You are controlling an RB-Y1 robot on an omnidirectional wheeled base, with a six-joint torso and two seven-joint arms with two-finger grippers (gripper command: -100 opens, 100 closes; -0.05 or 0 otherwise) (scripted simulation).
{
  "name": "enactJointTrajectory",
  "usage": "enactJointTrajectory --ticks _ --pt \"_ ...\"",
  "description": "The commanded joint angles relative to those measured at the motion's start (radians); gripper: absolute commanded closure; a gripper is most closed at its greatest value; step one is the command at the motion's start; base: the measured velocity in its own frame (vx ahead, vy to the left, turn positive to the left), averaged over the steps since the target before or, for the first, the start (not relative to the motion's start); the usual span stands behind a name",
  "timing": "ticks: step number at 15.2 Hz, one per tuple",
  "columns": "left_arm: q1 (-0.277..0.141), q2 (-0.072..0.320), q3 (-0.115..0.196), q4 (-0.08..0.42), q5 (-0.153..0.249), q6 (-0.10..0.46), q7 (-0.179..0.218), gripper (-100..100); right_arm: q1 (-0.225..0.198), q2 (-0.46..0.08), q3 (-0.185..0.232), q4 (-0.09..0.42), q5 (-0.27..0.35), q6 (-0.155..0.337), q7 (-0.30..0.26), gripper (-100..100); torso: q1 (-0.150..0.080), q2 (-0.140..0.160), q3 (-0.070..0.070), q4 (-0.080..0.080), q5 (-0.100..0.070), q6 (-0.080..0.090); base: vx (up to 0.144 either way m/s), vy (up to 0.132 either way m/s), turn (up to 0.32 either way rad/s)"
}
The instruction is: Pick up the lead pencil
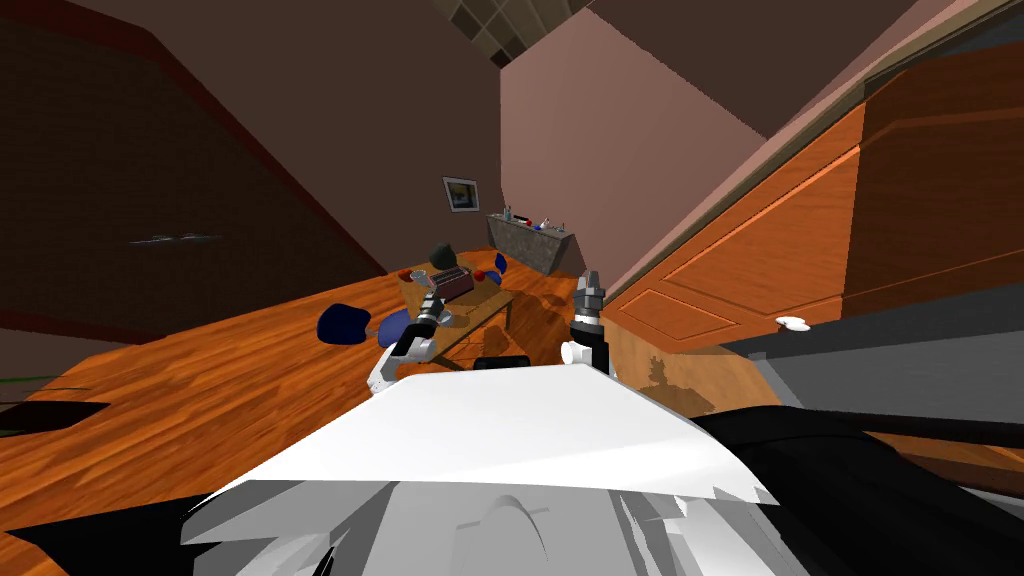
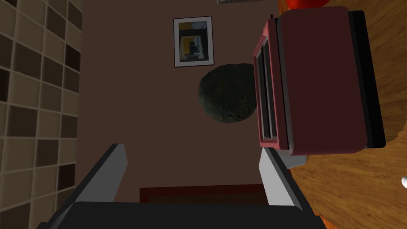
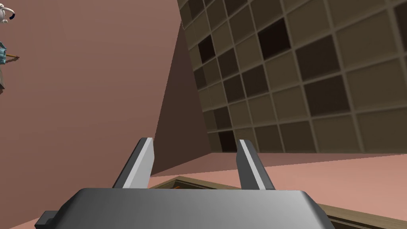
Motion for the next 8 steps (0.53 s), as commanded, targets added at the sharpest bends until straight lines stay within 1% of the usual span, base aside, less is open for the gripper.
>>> enactJointTrajectory --ticks 1,2,3,4,5,6,7,8 --pt "-0.017 0.011 0.004 0.05 0.022 0.05 0.006 -100 0.0 0.0 0.0 0.0 0.0 0.0 0.0 0 0.0 0.0 0.0 0.0 0.0 0.0 0.037 -0.028 -0.121" --pt "-0.017 0.011 0.004 0.05 0.022 0.053 0.006 -100 0.0 0.0 0.0 0.0 0.0 0.0 0.0 0 0.0 0.0 0.0 0.0 0.0 0.0 0.015 -0.012 -0.05" --pt "-0.043 0.03 0.01 0.103 0.052 0.076 0.015 -100 0.0 0.0 0.0 0.0 0.0 0.0 0.0 0 0.001 0.001 0.001 0.0 0.0 0.0 0.029 -0.022 -0.096" --pt "-0.043 0.03 0.01 0.109 0.052 0.094 0.015 -100 0.0 0.0 0.0 0.0 0.0 0.0 0.0 0 0.0 0.001 0.001 0.0 0.0 0.0 0.038 -0.029 -0.126" --pt "-0.043 0.03 0.01 0.109 0.052 0.097 0.015 -100 0.0 0.0 0.0 0.0 0.0 0.0 0.0 0 0.0 0.001 0.0 0.0 0.0 0.0 0.021 -0.016 -0.071" --pt "-0.07 0.051 0.017 0.147 0.083 0.132 0.025 -100 0.0 0.0 0.0 0.0 0.0 0.0 0.0 0 0.0 0.001 0.001 0.0 0.0 0.0 0.029 -0.022 -0.097" --pt "-0.07 0.051 0.017 0.167 0.083 0.142 0.025 -100 0.0 0.0 0.0 0.0 0.0 0.0 0.0 0 0.0 0.001 0.001 0.0 0.0 0.0 0.032 -0.025 -0.107" --pt "-0.07 0.051 0.017 0.169 0.083 0.142 0.025 -100 0.0 0.0 0.0 0.0 0.0 0.0 0.0 0 0.0 0.001 0.001 0.0 0.0 0.0 0.018 -0.014 -0.06"
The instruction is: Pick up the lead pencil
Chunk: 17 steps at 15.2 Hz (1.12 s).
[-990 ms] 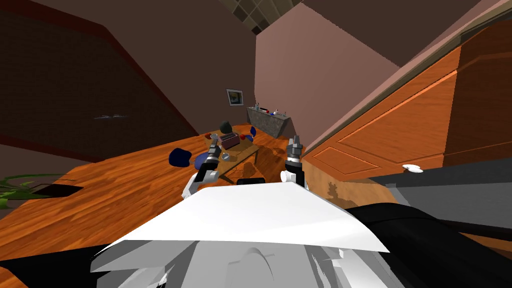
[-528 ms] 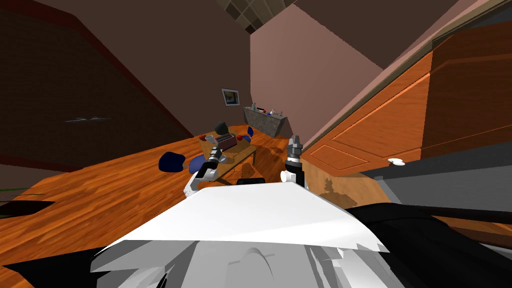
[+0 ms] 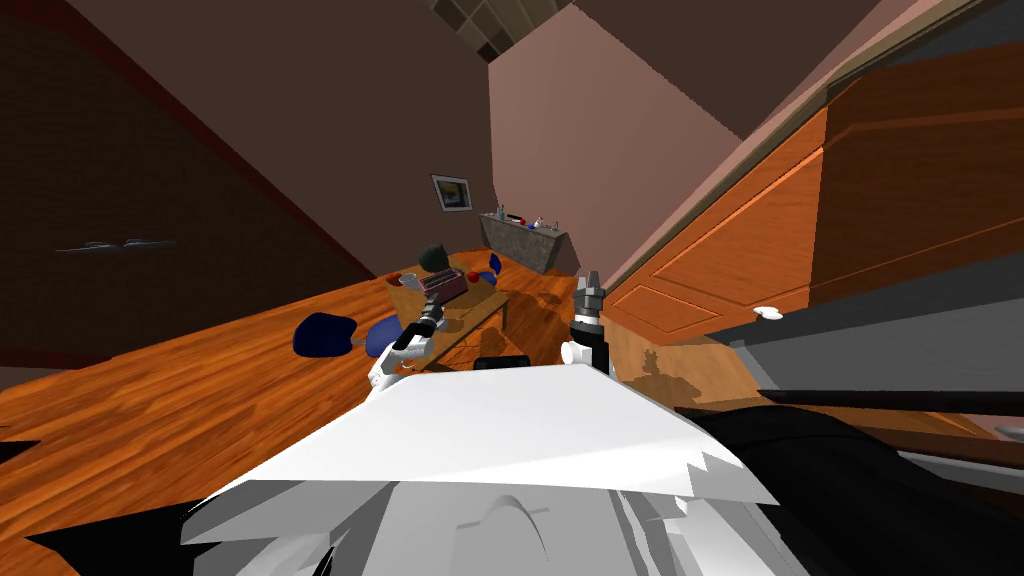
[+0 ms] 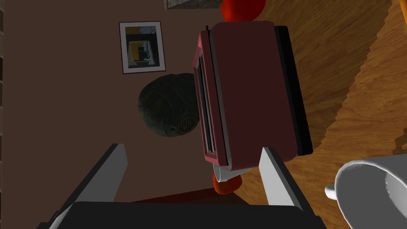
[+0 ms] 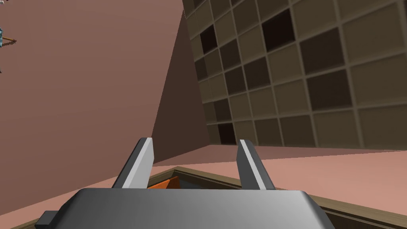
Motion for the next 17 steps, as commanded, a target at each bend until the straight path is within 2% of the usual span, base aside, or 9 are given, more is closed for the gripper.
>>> enactJointTrajectory --ticks 1,3,10,14,15,17 --pt "-0.034 0.017 0.008 0.05 0.032 0.05 0.008 -100 0.0 0.0 0.0 0.0 0.0 0.0 0.0 0 0.0 0.0 0.0 0.0 0.0 0.0 0.039 -0.029 -0.127" --pt "-0.034 0.017 0.008 0.073 0.032 0.061 0.008 -100 0.0 0.0 0.0 0.0 0.0 0.0 0.0 0 -0.001 -0.001 -0.001 0.0 0.0 0.0 0.027 -0.021 -0.089" --pt "-0.034 0.017 0.008 0.073 0.032 0.061 0.008 -100 0.0 0.0 0.0 0.0 0.0 0.0 0.0 0 0.001 0.002 0.001 0.001 0.0 0.0 -0.001 0.0 0.002" --pt "-0.121 0.046 0.041 0.179 0.062 0.11 0.019 -100 0.0 0.0 0.0 0.0 0.0 0.0 0.0 0 -0.002 -0.001 0.0 0.0 0.0 0.001 0.042 -0.037 -0.159" --pt "-0.121 0.046 0.041 0.18 0.062 0.11 0.019 -100 0.0 0.0 0.0 0.0 0.0 0.0 0.0 0 -0.002 -0.002 -0.001 0.0 0.0 0.001 0.04 -0.031 -0.132" --pt "-0.169 0.061 0.058 0.239 0.078 0.135 0.025 -100 0.0 0.0 0.0 0.0 0.0 0.0 0.0 0 -0.001 -0.001 -0.001 0.0 0.0 0.0 0.039 -0.03 -0.129"
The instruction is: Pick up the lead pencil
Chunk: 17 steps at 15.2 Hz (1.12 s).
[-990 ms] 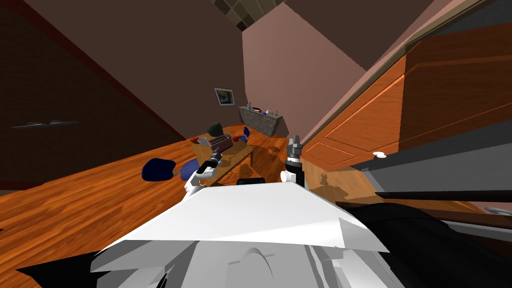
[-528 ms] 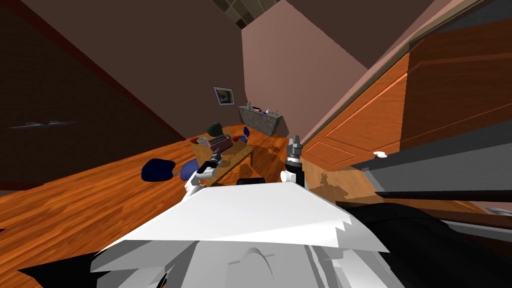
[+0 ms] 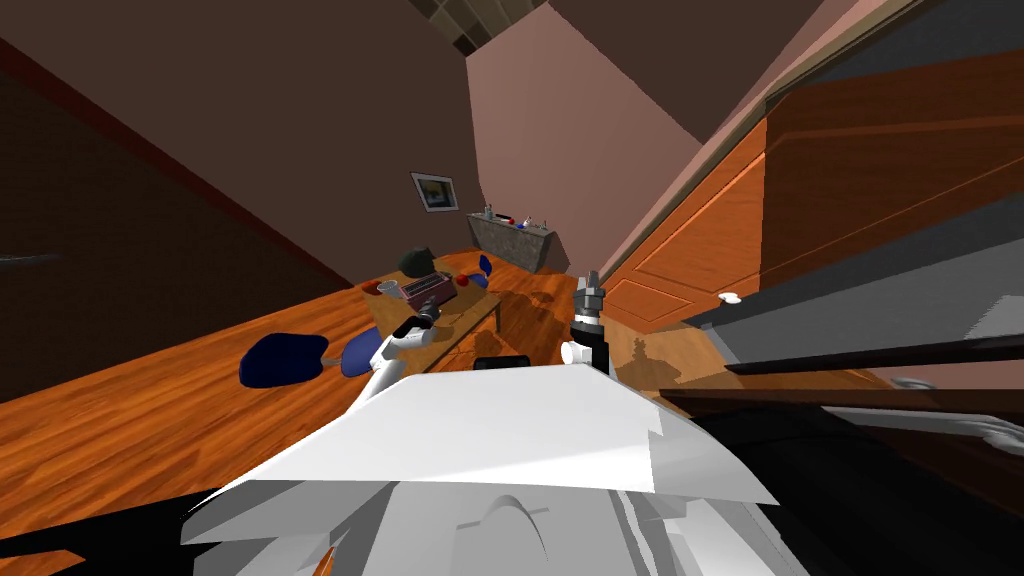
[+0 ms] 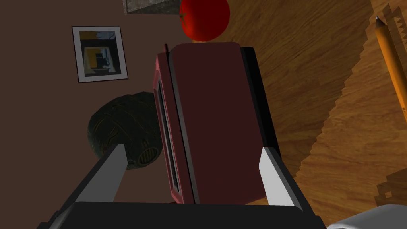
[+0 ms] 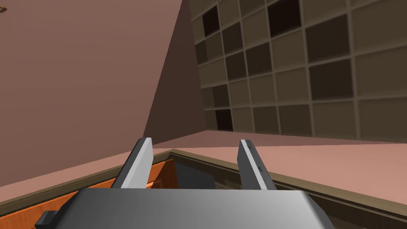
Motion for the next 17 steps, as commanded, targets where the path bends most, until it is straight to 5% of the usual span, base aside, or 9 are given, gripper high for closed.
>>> enactJointTrajectory --ticks 1,9,17 --pt "-0.049 0.013 0.021 0.05 0.016 0.037 0.007 -100 0.0 0.0 0.0 0.0 0.0 0.0 0.0 0 0.0 0.0 0.0 0.0 0.0 0.0 0.057 -0.043 -0.187" --pt "-0.157 0.046 0.061 0.206 0.056 0.096 0.02 -100 0.0 0.0 0.0 0.0 0.0 0.0 0.0 0 0.0 0.001 0.0 0.0 0.0 0.0 0.042 -0.032 -0.139" --pt "-0.157 0.046 0.061 0.208 0.056 0.096 0.02 -100 0.0 0.0 0.0 0.0 0.0 0.0 0.0 0 0.003 0.006 0.003 0.001 0.001 -0.001 0.003 -0.002 -0.01"
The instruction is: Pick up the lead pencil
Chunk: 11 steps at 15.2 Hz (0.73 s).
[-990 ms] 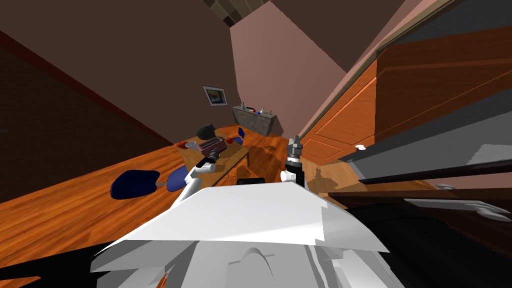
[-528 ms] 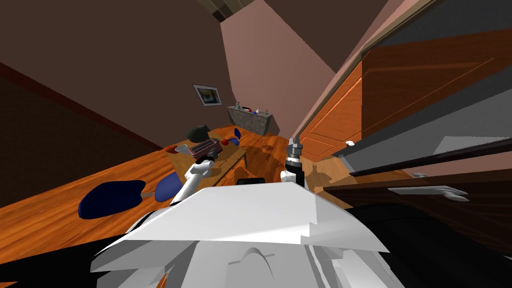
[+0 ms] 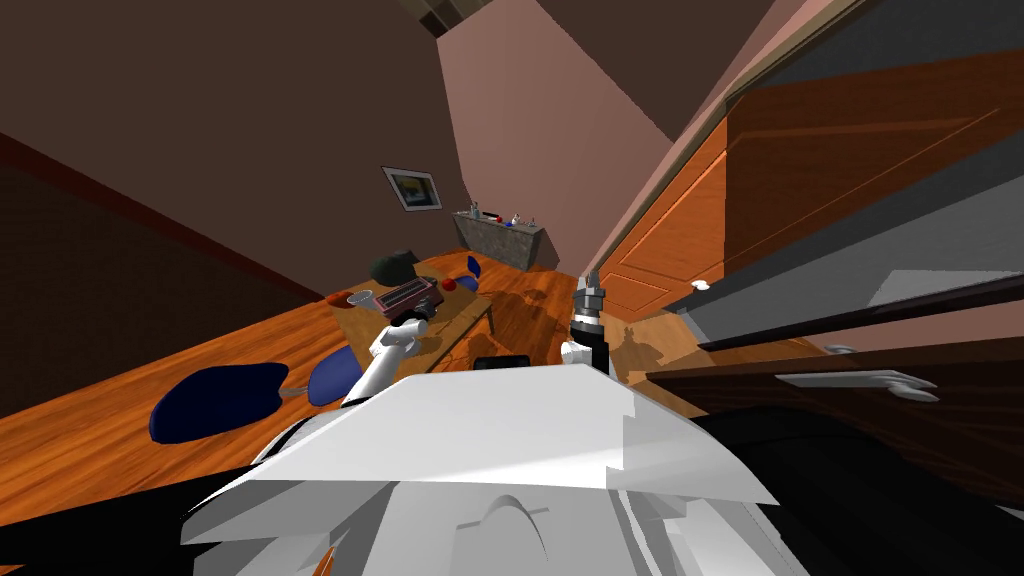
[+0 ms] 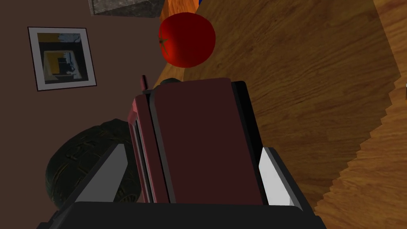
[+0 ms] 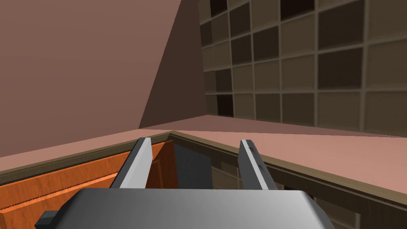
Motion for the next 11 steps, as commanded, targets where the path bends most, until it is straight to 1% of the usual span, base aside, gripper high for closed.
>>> enactJointTrajectory --ticks 1,2,7,8,11 --pt "0.0 0.0 0.0 0.0 0.0 0.0 0.0 -100 0.0 0.0 0.0 0.0 0.0 0.0 0.0 0 0.0 0.0 0.0 0.0 0.0 0.0 0.018 -0.014 -0.059" --pt "0.001 0.008 0.01 0.018 0.015 0.035 0.014 -100 0.0 0.0 0.0 0.0 0.0 0.0 0.0 0 -0.001 -0.001 -0.001 0.0 0.0 0.0 0.029 -0.01 -0.108" --pt "0.002 0.026 0.036 0.061 0.05 0.123 0.047 -100 0.0 0.0 0.0 0.0 0.0 0.0 0.0 0 0.0 -0.004 -0.002 -0.001 0.0 0.0 0.044 -0.002 -0.073" --pt "0.002 0.026 0.036 0.061 0.05 0.123 0.047 -100 0.0 0.0 0.0 0.0 0.0 0.0 0.0 0 -0.001 -0.004 -0.002 -0.001 0.0 0.0 0.045 -0.004 -0.05" --pt "0.003 0.04 0.056 0.095 0.078 0.192 0.073 -100 0.0 0.0 0.0 0.0 0.0 0.0 0.0 0 -0.001 -0.004 -0.002 -0.001 0.0 0.0 0.042 -0.003 -0.076"
